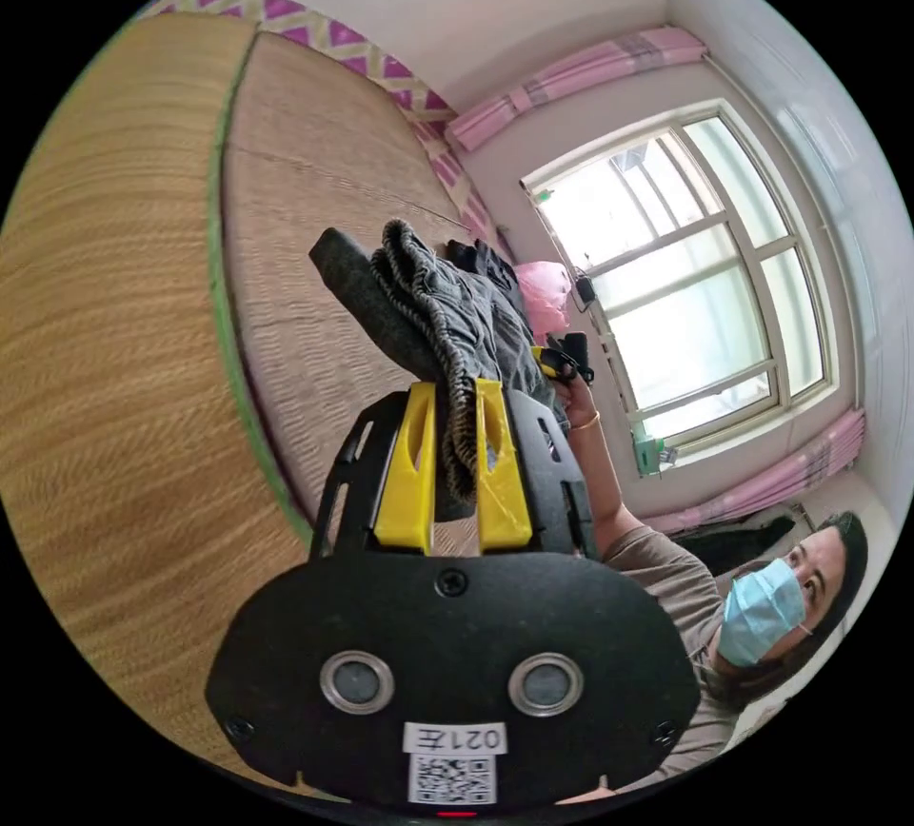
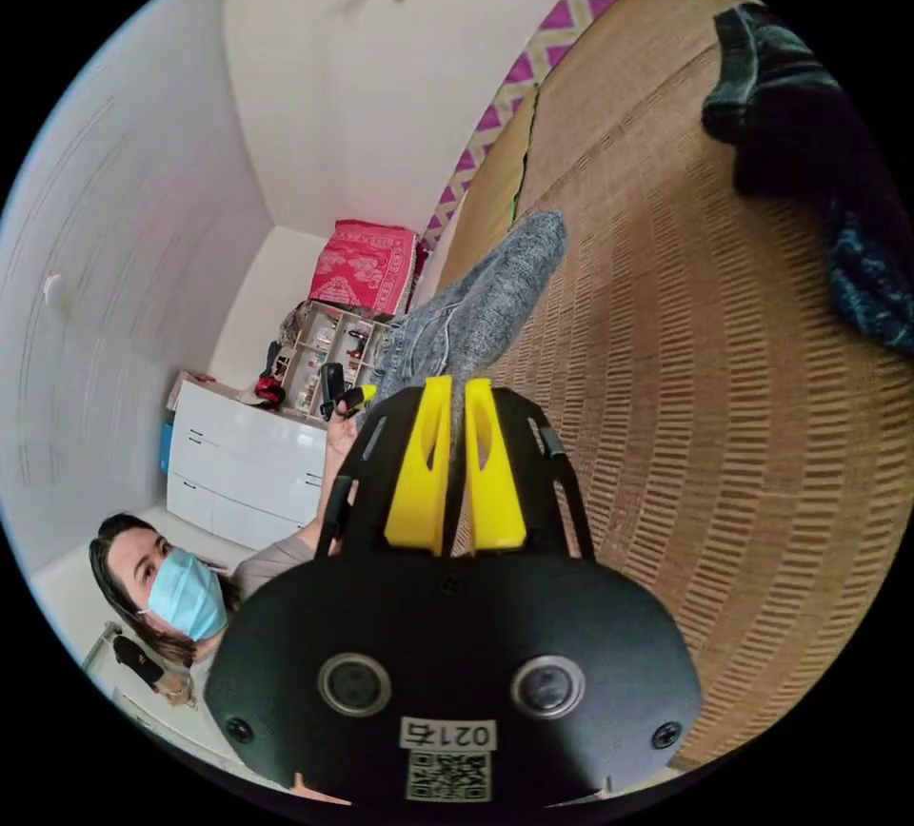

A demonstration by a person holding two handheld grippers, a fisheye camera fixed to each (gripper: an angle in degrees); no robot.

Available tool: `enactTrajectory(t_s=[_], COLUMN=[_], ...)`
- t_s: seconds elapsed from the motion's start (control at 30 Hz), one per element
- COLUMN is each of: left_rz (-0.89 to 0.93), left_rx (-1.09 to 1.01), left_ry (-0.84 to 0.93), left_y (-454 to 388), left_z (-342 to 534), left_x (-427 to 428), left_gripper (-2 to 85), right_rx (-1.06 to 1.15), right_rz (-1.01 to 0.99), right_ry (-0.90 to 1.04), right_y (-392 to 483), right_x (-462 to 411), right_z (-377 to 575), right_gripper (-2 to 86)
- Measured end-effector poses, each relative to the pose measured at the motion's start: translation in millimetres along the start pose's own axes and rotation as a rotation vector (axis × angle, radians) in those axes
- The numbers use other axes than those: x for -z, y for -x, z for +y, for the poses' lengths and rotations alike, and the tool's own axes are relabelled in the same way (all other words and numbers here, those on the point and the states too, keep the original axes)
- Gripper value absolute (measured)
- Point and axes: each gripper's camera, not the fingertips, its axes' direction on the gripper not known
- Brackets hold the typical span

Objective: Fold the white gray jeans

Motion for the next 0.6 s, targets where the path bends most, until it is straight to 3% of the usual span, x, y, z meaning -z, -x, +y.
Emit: enactTrajectory(t_s=[0.37, 0.5, 0.6], left_rz=[0.138, 0.063, 0.017], left_rx=[-0.226, -0.22, -0.135], left_ry=[0.099, 0.099, 0.08], left_y=[-255.3, -268.8, -214.4], left_z=[-315.6, -367.4, -362.4], left_x=[-347.1, -427.8, -453.3], left_gripper=[7.4, 6.6, 0.6], right_rx=[0.063, 0.022, -0.162], right_rz=[0.392, 0.558, 0.718], right_ry=[-0.343, -0.46, -0.418], right_y=[28.6, -15.9, -92.4], right_x=[365.2, 417.4, 404.1], right_z=[-68.7, -85.9, -92.4], right_gripper=[2.1, 6.3, 11.3])
